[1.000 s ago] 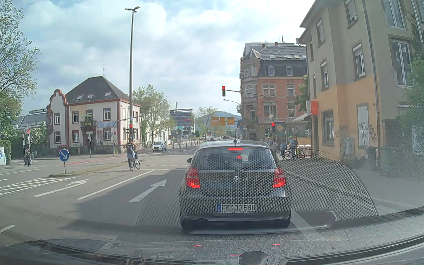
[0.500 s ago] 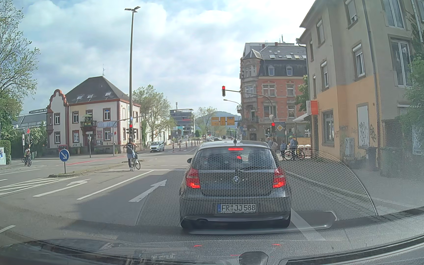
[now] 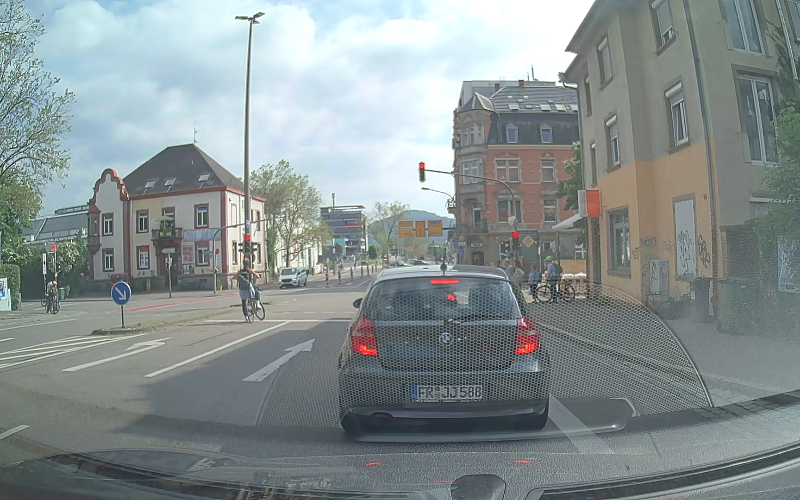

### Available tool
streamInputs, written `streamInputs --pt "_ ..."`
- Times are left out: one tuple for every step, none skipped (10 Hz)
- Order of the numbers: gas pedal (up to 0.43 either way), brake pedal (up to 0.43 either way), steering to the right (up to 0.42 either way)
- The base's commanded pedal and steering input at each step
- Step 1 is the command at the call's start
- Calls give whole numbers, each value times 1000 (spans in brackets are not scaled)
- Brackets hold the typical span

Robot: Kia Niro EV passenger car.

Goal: Follow the waypoints while adhering to traffic rules and regulations

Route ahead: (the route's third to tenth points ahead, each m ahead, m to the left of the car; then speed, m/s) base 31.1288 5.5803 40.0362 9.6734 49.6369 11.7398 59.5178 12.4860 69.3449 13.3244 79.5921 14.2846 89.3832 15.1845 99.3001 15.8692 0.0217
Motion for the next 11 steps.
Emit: streamInputs --pt "0 226 -16" --pt "0 226 -15" --pt "0 226 -15" --pt "0 226 -15" --pt "0 226 -15" --pt "0 226 -15" --pt "0 226 -15" --pt "0 226 -15" --pt "0 226 -15" --pt "0 226 -15" --pt "0 226 -15"
